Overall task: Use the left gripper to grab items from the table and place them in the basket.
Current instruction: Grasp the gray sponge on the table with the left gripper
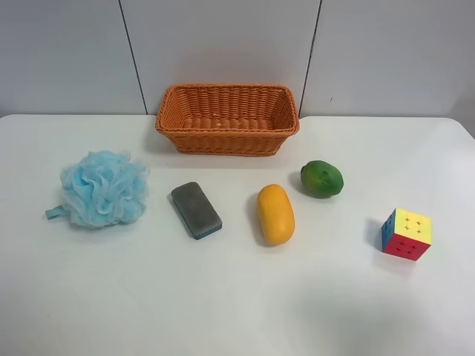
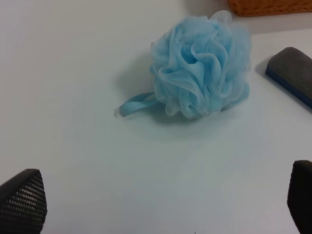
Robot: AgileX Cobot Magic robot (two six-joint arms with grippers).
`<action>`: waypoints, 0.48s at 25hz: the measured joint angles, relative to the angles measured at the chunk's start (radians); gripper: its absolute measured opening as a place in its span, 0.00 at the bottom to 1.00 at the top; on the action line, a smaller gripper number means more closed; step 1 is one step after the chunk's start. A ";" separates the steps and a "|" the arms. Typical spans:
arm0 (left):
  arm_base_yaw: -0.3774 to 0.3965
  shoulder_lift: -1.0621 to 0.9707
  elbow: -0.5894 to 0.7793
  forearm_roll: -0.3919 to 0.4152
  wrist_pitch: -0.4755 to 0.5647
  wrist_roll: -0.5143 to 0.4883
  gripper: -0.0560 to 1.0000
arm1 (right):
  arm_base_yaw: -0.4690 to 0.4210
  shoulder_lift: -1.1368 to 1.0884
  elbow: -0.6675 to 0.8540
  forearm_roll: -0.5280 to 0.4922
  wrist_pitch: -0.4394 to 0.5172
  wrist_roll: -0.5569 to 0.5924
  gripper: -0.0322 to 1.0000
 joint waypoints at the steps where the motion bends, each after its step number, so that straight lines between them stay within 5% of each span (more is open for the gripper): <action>1: 0.000 0.000 0.000 0.000 0.000 0.000 0.99 | 0.000 0.000 0.000 0.000 0.000 0.000 0.99; 12: 0.000 0.000 0.000 0.000 0.000 0.000 0.99 | 0.000 0.000 0.000 0.000 0.000 0.000 0.99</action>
